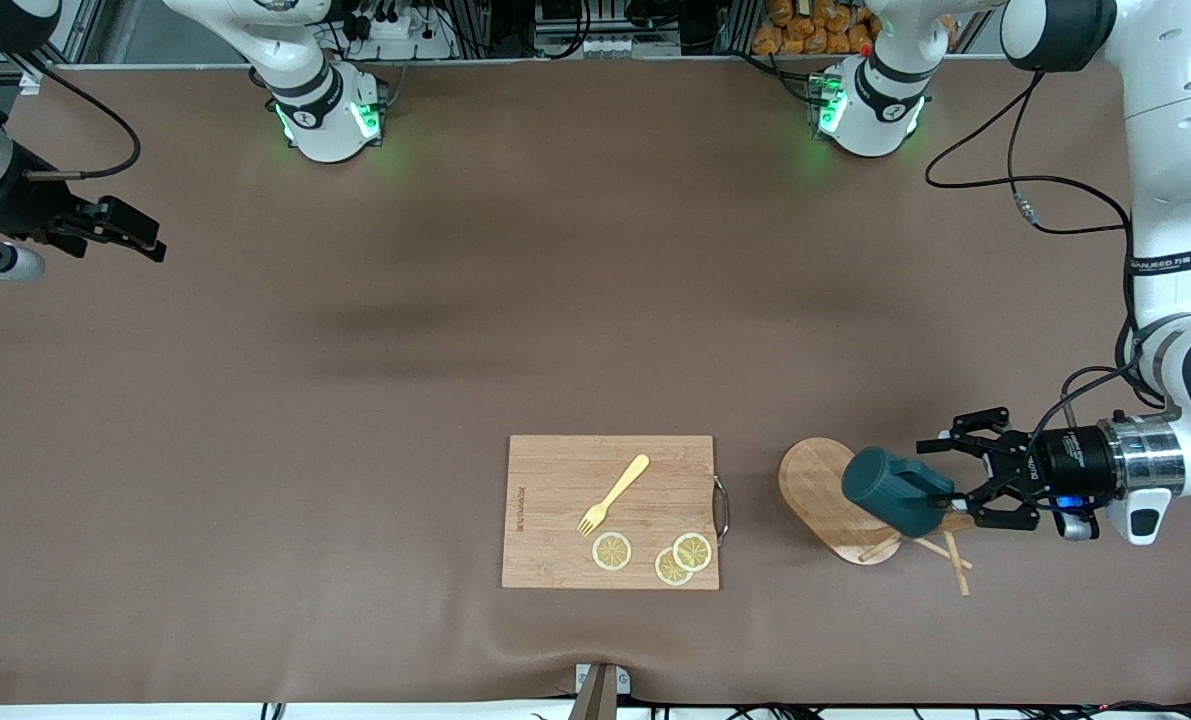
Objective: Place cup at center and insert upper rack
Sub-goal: 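Open the left gripper and release the mug on the peg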
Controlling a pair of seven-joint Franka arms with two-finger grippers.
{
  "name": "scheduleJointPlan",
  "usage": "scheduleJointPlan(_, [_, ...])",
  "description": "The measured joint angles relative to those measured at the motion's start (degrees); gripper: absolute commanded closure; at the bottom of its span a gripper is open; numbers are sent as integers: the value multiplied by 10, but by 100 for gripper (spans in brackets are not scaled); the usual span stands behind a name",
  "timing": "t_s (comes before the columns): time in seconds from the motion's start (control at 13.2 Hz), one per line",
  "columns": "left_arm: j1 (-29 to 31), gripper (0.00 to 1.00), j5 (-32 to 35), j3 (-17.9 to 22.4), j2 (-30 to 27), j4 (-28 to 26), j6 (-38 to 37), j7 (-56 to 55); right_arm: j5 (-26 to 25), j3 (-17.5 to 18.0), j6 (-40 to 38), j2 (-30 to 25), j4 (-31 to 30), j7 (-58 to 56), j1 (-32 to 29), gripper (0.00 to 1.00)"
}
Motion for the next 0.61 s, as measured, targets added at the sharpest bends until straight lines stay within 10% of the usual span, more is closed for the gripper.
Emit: scheduleJointPlan(0.61, [21,0,-13,0,-52,15,-34,-2,0,0,-1,0,-1,-1,-1,0])
